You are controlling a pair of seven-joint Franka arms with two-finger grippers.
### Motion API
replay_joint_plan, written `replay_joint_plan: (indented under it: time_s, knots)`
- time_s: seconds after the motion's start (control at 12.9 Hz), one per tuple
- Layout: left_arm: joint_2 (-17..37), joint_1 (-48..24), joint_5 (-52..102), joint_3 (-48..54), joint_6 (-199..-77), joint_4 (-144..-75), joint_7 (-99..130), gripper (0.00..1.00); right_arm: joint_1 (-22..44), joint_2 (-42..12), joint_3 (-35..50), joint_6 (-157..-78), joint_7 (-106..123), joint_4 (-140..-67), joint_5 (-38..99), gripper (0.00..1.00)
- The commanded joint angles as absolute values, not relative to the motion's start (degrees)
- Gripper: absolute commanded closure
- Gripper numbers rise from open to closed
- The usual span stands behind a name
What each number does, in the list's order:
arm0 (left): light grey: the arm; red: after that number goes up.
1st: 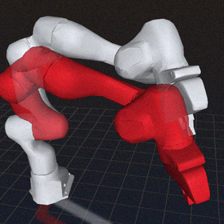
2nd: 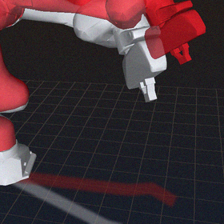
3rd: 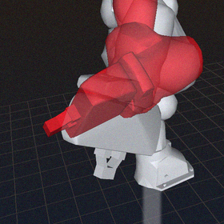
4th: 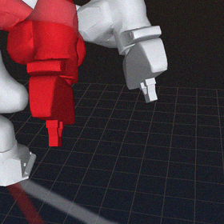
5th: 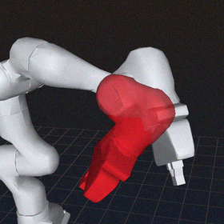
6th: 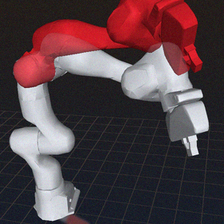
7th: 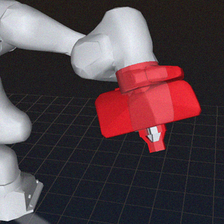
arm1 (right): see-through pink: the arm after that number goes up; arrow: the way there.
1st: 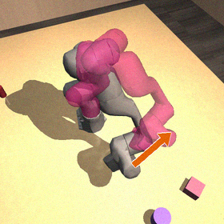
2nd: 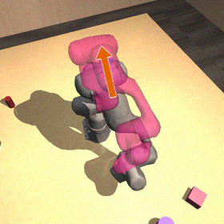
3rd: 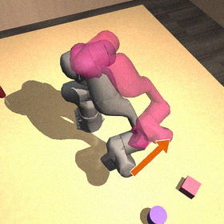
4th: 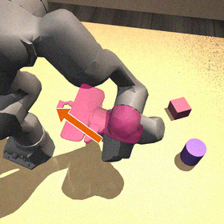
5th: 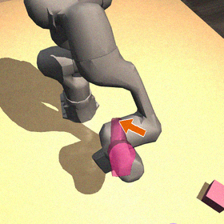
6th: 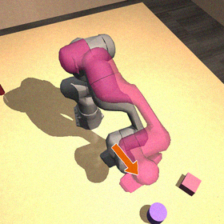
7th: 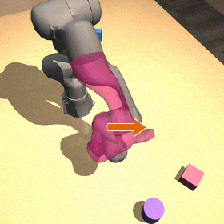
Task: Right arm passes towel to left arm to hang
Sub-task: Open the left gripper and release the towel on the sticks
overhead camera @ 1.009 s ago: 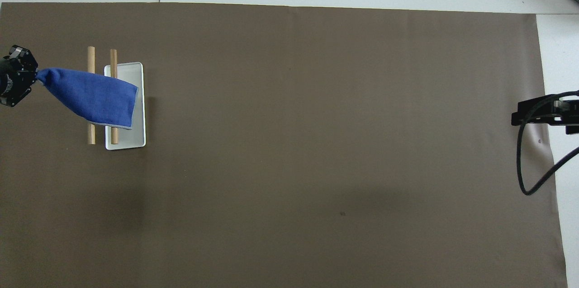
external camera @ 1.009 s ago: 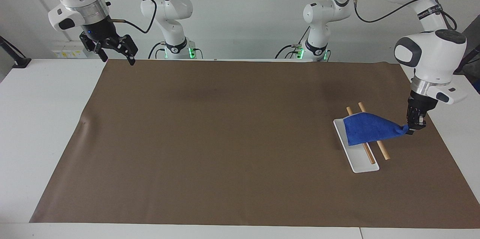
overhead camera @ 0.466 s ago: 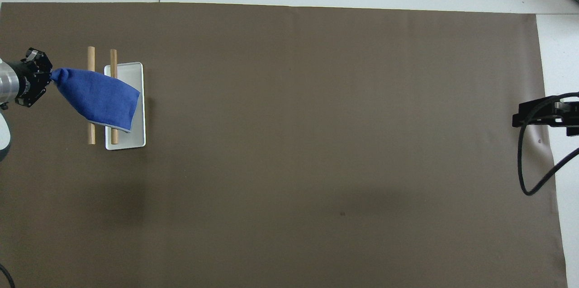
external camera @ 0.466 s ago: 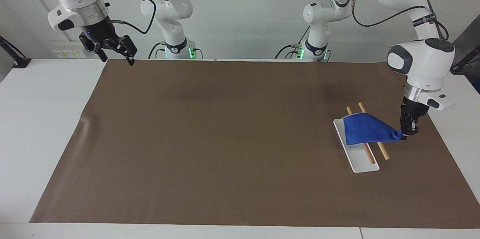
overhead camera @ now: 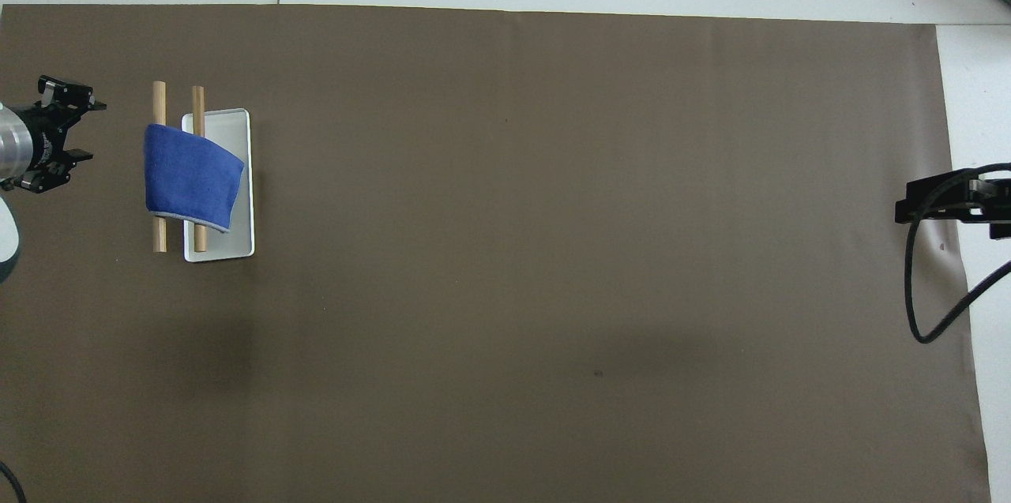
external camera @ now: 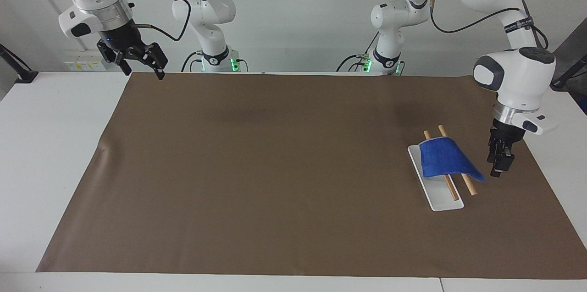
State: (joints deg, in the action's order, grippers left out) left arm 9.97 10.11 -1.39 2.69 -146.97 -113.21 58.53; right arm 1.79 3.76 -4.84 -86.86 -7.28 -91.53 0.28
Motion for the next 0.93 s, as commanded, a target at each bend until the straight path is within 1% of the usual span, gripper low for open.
replay_joint_plan:
  time_s: [0.0,0.08,0.23,0.39,0.54,0.85]
  knots:
    - [10.46,9.84,-1.05,2.55,-147.05,-111.9,58.18,0.0,1.67,5.36,-4.83,-86.57,-7.38,-92.9,-0.53,0.0]
    - [11.07,9.58,-1.05,2.55,-144.0,-109.36,58.27,0.0,1.67,5.45,-4.83,-86.57,-7.38,-92.73,-0.01,0.0]
    - [12.56,8.79,-1.58,2.81,-131.28,-102.08,58.01,0.0,1.76,6.15,-4.75,-86.57,-7.38,-92.81,0.18,0.0]
    - [13.53,6.34,-1.67,2.9,-120.29,-96.09,55.22,0.0,1.58,6.68,-5.01,-86.48,-7.38,-92.81,0.18,0.0]
    - [12.58,5.63,-1.32,4.03,-111.13,-94.14,46.72,0.0,2.19,6.86,-4.83,-86.57,-6.42,-93.25,-0.96,0.0]
    - [6.17,5.71,-0.7,4.48,-104.61,-93.43,33.34,0.0,1.76,4.49,-4.75,-87.01,-6.76,-93.43,-1.23,0.0]
